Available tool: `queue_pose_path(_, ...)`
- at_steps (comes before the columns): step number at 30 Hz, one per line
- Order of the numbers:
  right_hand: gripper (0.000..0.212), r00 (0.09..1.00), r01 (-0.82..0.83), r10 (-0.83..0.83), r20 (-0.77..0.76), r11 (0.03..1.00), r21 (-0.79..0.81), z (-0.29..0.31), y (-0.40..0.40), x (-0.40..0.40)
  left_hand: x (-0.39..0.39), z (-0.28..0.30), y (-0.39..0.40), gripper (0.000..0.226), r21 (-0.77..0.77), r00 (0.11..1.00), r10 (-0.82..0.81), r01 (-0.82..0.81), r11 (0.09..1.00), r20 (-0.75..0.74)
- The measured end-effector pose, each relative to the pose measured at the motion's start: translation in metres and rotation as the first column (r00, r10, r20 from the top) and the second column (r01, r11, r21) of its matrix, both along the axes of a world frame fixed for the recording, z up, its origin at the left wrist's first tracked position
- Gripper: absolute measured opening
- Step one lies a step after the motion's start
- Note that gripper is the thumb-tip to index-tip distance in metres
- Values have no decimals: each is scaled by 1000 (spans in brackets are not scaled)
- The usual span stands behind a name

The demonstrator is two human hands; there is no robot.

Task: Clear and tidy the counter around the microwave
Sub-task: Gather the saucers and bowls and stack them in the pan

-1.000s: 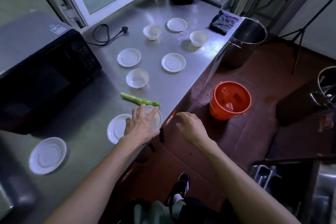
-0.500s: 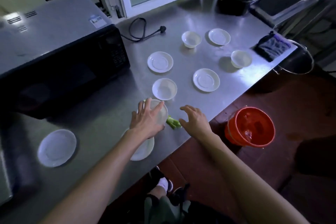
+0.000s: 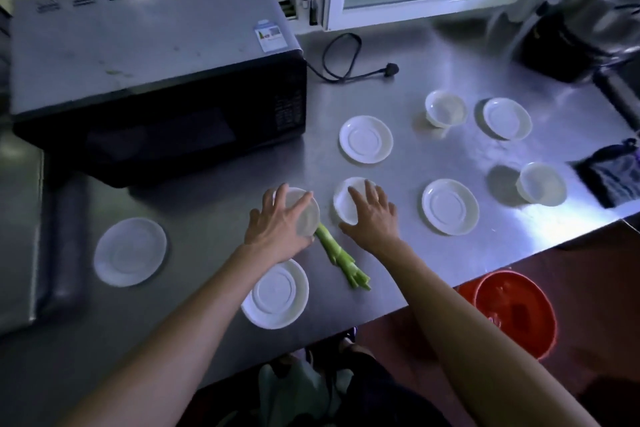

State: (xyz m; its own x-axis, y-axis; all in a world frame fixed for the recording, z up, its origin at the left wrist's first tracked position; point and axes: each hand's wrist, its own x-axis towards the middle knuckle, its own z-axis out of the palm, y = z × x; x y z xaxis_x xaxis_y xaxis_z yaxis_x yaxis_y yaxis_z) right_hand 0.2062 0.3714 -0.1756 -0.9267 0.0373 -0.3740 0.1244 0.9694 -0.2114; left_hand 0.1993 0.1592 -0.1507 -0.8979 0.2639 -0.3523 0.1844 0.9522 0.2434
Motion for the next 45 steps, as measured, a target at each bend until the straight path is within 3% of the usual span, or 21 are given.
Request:
queue_pose_path(9,97,982,-154,154,110,988,-7,-17,13,-36,17,2,11,91,-37,977,212,-211,977,26)
queue_pose_path(20,91,924,-382,381,-34,920,-89,6,-6,-47,48,21,-1,92,-71,912,409,-410,909,-23)
queue_pose_path(30,90,819,-572,558,-131,808,-139,39,-111,-14,123,37,-81,92,-13,782,621,-622,783,-50)
queue_pose_path(41,93,687,-725,707,-168,682,-94,58,-264,97,263,36,-215,90,38,634,773,-773,633,16)
queue_pose_path(45,93,648,-760,733,-207,642,-104,60,-319,132,306,35,-268,92,57,601,799,-797,601,-28)
